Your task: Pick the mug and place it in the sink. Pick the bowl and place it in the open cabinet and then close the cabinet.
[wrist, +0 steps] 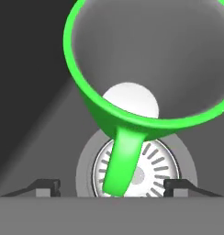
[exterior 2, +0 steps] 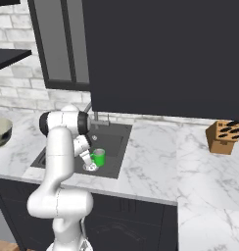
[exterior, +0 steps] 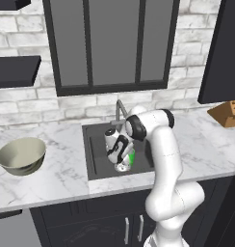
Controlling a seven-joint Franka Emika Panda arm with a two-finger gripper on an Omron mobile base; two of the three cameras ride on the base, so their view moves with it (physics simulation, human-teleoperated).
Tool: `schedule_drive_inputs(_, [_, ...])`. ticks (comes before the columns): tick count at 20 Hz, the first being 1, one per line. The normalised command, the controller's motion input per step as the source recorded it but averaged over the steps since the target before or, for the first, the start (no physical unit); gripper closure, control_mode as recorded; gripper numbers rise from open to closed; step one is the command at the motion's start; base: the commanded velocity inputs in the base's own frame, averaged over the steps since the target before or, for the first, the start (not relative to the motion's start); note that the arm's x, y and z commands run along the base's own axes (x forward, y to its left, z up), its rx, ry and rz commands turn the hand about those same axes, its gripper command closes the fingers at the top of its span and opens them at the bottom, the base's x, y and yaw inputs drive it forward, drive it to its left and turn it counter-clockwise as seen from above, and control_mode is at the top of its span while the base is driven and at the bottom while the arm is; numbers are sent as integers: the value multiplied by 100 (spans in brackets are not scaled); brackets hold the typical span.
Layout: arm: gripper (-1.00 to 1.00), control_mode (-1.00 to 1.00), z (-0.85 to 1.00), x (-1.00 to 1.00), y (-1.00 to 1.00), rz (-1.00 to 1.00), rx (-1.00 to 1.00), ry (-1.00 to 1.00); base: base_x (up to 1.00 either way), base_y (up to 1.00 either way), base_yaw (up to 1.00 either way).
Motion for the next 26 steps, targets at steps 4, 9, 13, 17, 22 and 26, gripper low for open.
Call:
schedule_drive_inputs(4, [-100, -100, 52, -17, 0, 0, -6, -10, 0, 0, 0])
schedule_drive_inputs(9, [-100, -100, 43, -22, 0, 1, -2, -6, 0, 0, 0])
schedule_drive_inputs(13, [-100, -100, 51, -41, 0, 3, 7, 3, 0, 0, 0])
schedule_drive_inputs(17, [-100, -100, 68, -28, 0, 4, 3, 1, 0, 0, 0])
schedule_drive_inputs(22, [-100, -100, 95, -21, 0, 8, -3, 1, 0, 0, 0])
schedule_drive_inputs(26, [-100, -100, 73, -28, 2, 2, -5, 0, 0, 0, 0])
